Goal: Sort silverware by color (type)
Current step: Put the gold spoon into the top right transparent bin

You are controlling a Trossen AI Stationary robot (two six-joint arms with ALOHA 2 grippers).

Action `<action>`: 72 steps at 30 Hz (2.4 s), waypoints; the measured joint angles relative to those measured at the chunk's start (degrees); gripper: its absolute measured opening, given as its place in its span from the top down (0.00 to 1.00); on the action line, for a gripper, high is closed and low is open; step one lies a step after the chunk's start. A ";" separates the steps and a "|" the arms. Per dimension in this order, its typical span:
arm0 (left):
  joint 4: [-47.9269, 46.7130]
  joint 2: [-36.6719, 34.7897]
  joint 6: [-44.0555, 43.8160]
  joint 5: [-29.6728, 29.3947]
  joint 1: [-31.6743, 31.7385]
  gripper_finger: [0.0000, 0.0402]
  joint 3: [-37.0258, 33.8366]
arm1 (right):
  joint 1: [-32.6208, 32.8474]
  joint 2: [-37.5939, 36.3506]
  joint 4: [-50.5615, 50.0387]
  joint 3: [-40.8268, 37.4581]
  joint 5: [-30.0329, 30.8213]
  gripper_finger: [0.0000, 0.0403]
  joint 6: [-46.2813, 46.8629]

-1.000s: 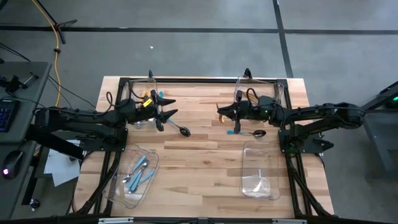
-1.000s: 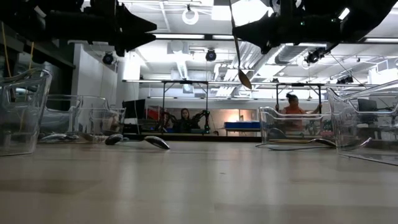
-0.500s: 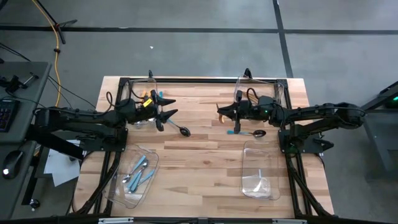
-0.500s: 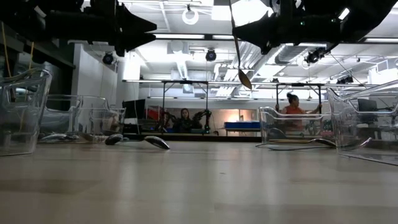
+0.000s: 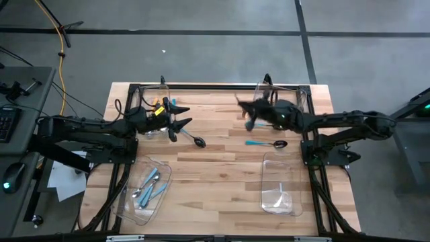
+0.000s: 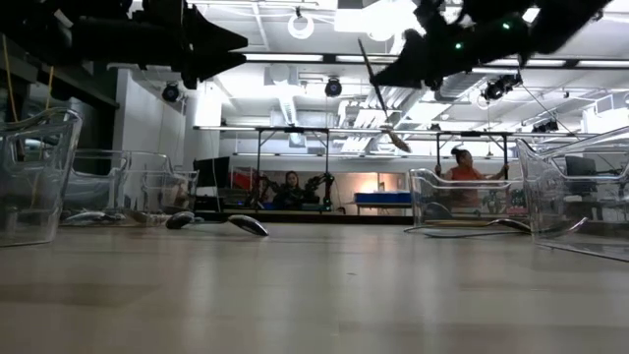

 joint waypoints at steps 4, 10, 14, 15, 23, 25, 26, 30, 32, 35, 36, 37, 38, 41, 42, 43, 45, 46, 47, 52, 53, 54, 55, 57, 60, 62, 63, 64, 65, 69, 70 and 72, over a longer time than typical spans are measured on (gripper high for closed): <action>0.01 0.00 0.00 0.00 0.00 0.47 0.00 | -2.56 -0.04 -21.43 9.74 12.78 0.99 -4.58; 0.00 0.00 0.00 0.00 0.00 0.47 0.02 | -8.14 -0.06 -45.22 25.30 16.01 0.99 -5.99; 0.00 0.00 0.00 0.00 0.00 0.47 0.04 | -10.93 -0.13 -52.26 31.14 16.38 0.99 -5.56; 0.00 0.00 0.00 0.00 0.00 0.47 0.04 | -11.33 -0.13 -53.12 31.82 16.39 0.99 -5.43; -0.03 0.00 0.00 0.00 0.00 0.47 0.04 | -13.77 -0.08 -59.62 31.99 15.77 0.99 -3.80; -0.04 0.00 -0.02 0.00 0.00 0.47 0.04 | -15.41 -0.08 -63.20 31.97 15.73 0.99 -2.24; -0.02 0.00 -0.02 0.00 0.00 0.47 0.04 | -16.44 -0.08 -65.26 31.97 15.73 0.99 -1.74; -0.02 0.00 -0.02 0.00 0.00 0.47 0.04 | -21.33 0.31 -71.95 31.93 15.35 0.99 -0.40; -0.04 0.00 -0.06 0.00 0.00 0.47 0.04 | -23.88 1.19 -74.58 31.93 13.64 0.99 -0.42; -0.04 0.00 -0.44 0.00 0.00 0.47 0.04 | -26.92 3.47 -76.69 31.91 10.50 0.99 -0.62; -0.02 0.00 -0.44 0.00 0.00 0.47 0.04 | -27.73 4.54 -77.36 31.90 9.38 0.99 -0.71; -0.04 0.00 -0.44 0.00 0.00 0.47 0.04 | -28.42 5.70 -77.95 31.89 8.48 0.99 -0.74; -0.04 0.00 -0.44 0.00 0.00 0.47 0.04 | -28.99 6.88 -78.38 31.88 7.99 0.99 -0.86; -0.06 0.00 -0.45 0.00 0.00 0.47 0.04 | -30.36 10.91 -80.92 31.88 7.75 0.99 -2.19; -0.14 0.00 -0.46 0.00 -0.01 0.47 0.04 | -30.72 12.35 -82.17 31.88 7.69 0.99 -2.46; -0.23 0.00 -0.46 0.00 -0.02 0.47 0.04 | -31.11 13.72 -83.16 31.86 7.57 0.99 -2.68; -0.45 0.00 -0.46 0.00 -0.01 0.47 0.04 | -31.76 16.21 -84.71 31.86 7.51 0.99 -2.85; -0.64 -0.02 -0.46 0.00 0.00 0.47 0.04 | -32.03 17.53 -84.90 31.86 7.51 0.99 -2.89; -0.81 -0.02 -0.46 0.00 -0.02 0.47 0.04 | -32.17 18.75 -84.79 31.86 7.51 0.99 -3.09; -0.94 -0.02 -0.49 0.00 0.00 0.47 0.04 | -32.41 24.19 -83.40 31.86 7.52 0.99 -4.59; -0.97 -0.02 -0.50 0.00 0.00 0.47 0.04 | -32.41 25.24 -83.08 31.86 7.48 0.99 -4.86; -1.07 -0.02 -0.52 0.00 0.00 0.47 0.04 | -32.41 26.14 -82.85 31.86 7.37 0.99 -4.97; -1.23 -0.02 -0.55 0.00 0.00 0.47 0.04 | -32.41 27.00 -82.54 31.86 7.03 0.99 -4.99; -1.46 -0.02 -0.63 0.00 -0.01 0.47 0.04 | -32.41 28.60 -81.75 31.86 5.85 0.99 -5.19; -1.60 -0.02 -0.63 0.00 0.00 0.47 0.04 | -32.41 30.36 -80.85 31.84 5.37 0.99 -5.85; -1.60 -0.02 -0.63 0.00 0.00 0.47 0.04 | -32.41 31.15 -79.84 31.84 4.97 0.99 -6.02; -1.60 -0.02 -0.66 0.00 0.00 0.47 0.04 | -32.41 31.45 -79.65 31.84 4.48 0.99 -6.05; -1.60 -0.02 -0.63 0.00 -0.01 0.47 0.04 | -32.41 31.66 -79.50 31.84 3.89 0.99 -6.10; -1.60 -0.01 -0.64 0.00 0.00 0.47 0.04 | -32.41 31.81 -79.13 31.84 3.20 0.99 -6.41; -1.57 -0.02 -0.66 0.00 0.00 0.47 0.04 | -32.43 32.30 -78.77 31.84 2.00 0.99 -6.50; -1.60 -0.02 -0.64 0.00 0.00 0.47 0.04 | -32.51 32.31 -78.78 31.84 1.92 0.99 -6.50; -1.57 -0.02 -0.66 0.00 0.00 0.47 0.04 | -32.52 32.31 -78.67 31.84 1.62 0.99 -6.43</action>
